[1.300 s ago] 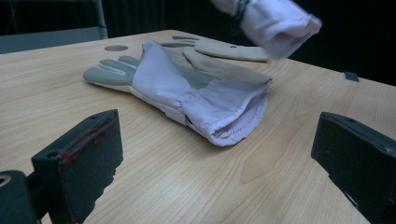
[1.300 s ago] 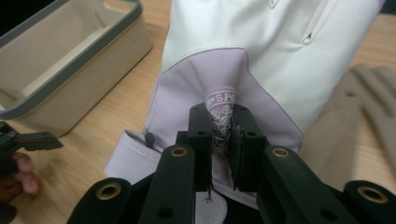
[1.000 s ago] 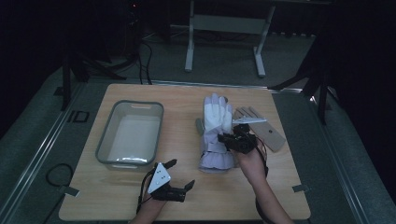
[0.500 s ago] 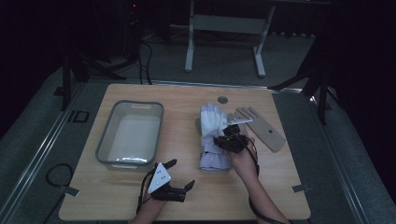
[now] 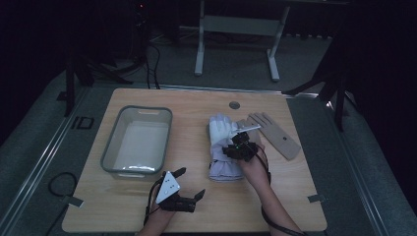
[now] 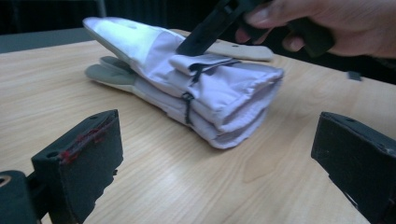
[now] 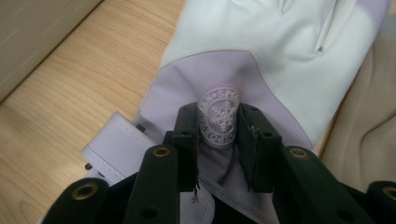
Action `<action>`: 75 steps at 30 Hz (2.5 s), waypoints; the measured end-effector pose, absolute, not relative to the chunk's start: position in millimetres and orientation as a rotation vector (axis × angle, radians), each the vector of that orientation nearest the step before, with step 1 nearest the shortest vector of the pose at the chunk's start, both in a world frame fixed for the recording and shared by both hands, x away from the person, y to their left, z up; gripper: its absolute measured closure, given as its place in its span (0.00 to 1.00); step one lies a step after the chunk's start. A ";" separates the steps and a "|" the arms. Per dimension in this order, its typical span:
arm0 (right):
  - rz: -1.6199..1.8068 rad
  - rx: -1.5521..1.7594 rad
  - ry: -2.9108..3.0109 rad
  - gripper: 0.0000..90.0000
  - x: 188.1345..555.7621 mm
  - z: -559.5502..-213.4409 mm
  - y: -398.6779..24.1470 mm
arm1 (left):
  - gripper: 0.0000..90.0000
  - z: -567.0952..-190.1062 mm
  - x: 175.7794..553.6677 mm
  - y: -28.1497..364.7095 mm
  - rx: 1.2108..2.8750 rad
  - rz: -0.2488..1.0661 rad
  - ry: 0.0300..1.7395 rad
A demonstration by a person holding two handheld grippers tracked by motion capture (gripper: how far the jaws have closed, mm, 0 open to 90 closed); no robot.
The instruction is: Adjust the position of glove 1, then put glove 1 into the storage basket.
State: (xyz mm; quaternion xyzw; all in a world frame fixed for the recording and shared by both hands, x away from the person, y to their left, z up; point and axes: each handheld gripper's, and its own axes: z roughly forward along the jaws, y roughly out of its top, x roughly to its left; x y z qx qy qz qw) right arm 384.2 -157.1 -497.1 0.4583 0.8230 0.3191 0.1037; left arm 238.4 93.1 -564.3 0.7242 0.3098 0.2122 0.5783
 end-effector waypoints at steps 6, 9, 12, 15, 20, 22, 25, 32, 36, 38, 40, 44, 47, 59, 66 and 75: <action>0.949 1.245 2.438 0.65 379.5 -483.5 -158.4 | 0.02 -564.3 239.4 94.1 1.689 0.488 0.732; 1.015 1.126 2.395 0.39 370.7 -473.3 -169.8 | 0.02 -564.1 240.1 93.9 1.695 0.482 0.748; 1.084 1.135 2.427 0.22 366.8 -470.9 -182.5 | 0.02 -563.7 242.4 93.0 1.713 0.453 0.769; 1.145 1.139 2.468 0.15 364.8 -472.2 -197.6 | 0.02 -563.3 243.3 91.4 1.733 0.435 0.768; 1.174 1.034 2.447 0.16 357.5 -473.2 -222.4 | 0.02 -560.9 242.9 85.1 1.753 0.376 0.745; 1.187 0.983 2.436 0.16 355.0 -472.9 -231.6 | 0.02 -558.7 242.4 80.8 1.760 0.351 0.730; 1.171 0.932 2.411 0.16 351.4 -472.7 -238.9 | 0.02 -555.1 242.8 76.1 1.785 0.319 0.720; 1.152 0.893 2.426 0.16 339.8 -474.1 -256.1 | 0.02 -542.8 250.8 72.2 1.798 0.321 0.780; 1.200 0.882 2.418 0.16 339.5 -477.6 -258.6 | 0.03 -532.7 257.8 70.4 1.783 0.319 0.811; 1.205 0.881 2.420 0.17 341.3 -479.5 -256.7 | 0.04 -526.6 260.6 67.6 1.794 0.311 0.812; 1.196 0.877 2.423 0.17 342.1 -480.0 -254.9 | 0.04 -523.4 261.8 65.7 1.804 0.314 0.815; 1.244 0.993 2.436 0.12 348.3 -480.9 -242.5 | 0.07 -510.6 271.5 53.3 1.848 0.341 0.874; 1.213 1.010 2.430 0.12 349.7 -481.6 -234.4 | 0.09 -507.7 279.7 46.2 1.879 0.353 0.887; 1.145 1.189 2.354 0.60 375.8 -492.5 -211.5 | 0.38 -512.7 297.7 13.2 1.980 0.486 0.977; 1.104 1.288 2.405 0.52 383.2 -512.8 -209.3 | 0.38 -533.9 307.7 8.1 2.040 0.456 1.050; 1.138 1.463 2.503 0.50 394.2 -536.5 -213.7 | 0.38 -546.0 312.0 13.6 2.050 0.432 1.053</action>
